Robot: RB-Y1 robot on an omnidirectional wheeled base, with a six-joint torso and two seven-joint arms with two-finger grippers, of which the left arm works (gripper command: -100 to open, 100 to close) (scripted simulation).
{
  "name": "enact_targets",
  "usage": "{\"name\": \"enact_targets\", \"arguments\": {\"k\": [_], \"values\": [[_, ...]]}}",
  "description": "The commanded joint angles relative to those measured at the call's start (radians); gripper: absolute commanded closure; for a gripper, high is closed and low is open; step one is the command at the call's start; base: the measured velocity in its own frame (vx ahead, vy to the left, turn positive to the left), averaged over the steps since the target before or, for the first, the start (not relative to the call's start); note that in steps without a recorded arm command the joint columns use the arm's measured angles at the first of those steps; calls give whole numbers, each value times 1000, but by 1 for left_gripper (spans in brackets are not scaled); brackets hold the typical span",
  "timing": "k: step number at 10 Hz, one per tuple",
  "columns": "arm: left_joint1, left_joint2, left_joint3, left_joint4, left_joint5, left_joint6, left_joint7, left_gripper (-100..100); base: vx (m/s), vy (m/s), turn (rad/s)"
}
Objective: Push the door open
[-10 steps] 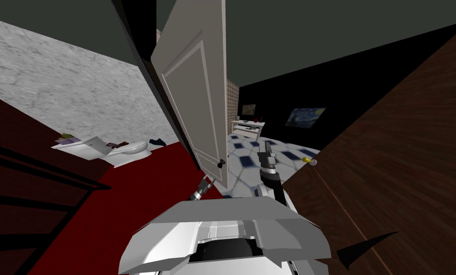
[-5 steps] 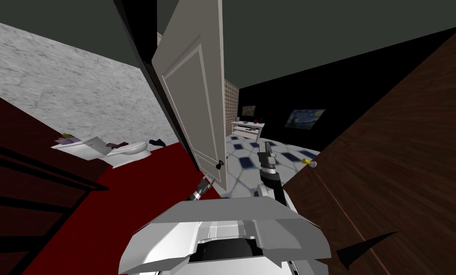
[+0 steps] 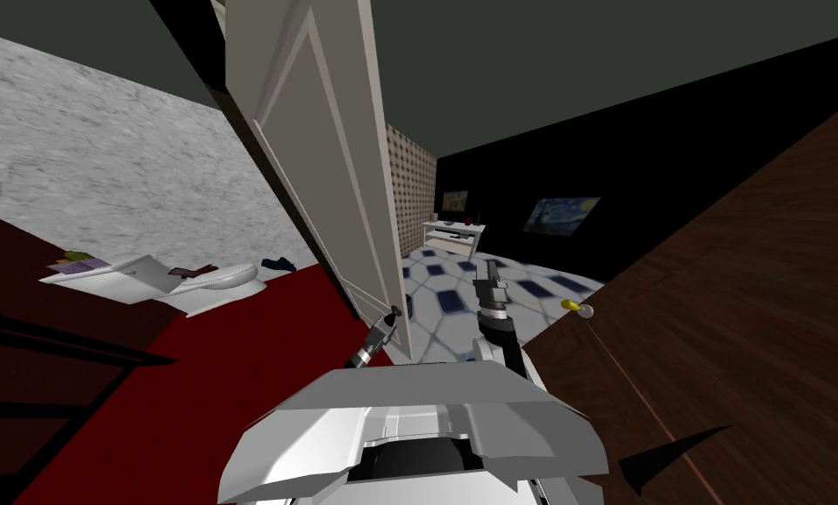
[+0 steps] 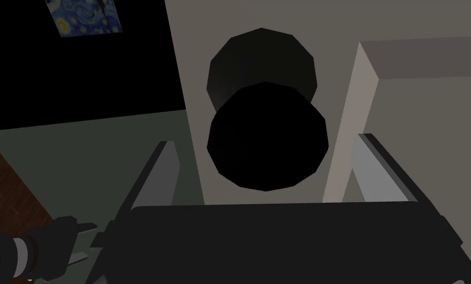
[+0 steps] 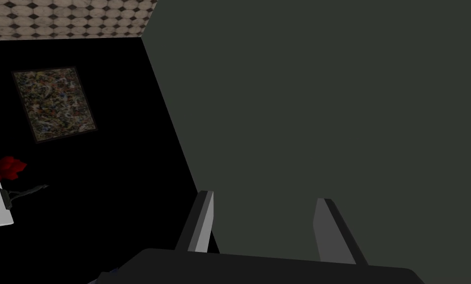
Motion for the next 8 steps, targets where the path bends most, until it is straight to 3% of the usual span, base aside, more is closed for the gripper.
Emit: {"name": "enact_targets", "arguments": {"k": [1, 2, 3, 8], "values": [[-7, -7, 2, 4, 0, 7, -4, -100, 197, -79, -25], [-5, -4, 1, 4, 0, 3, -3, -100, 81, -32, 0], [-5, -4, 1, 4, 0, 3, -3, 100, -11, 1, -1], [-5, -4, 1, 4, 0, 3, -3, 100, -14, 7, -2]]}}
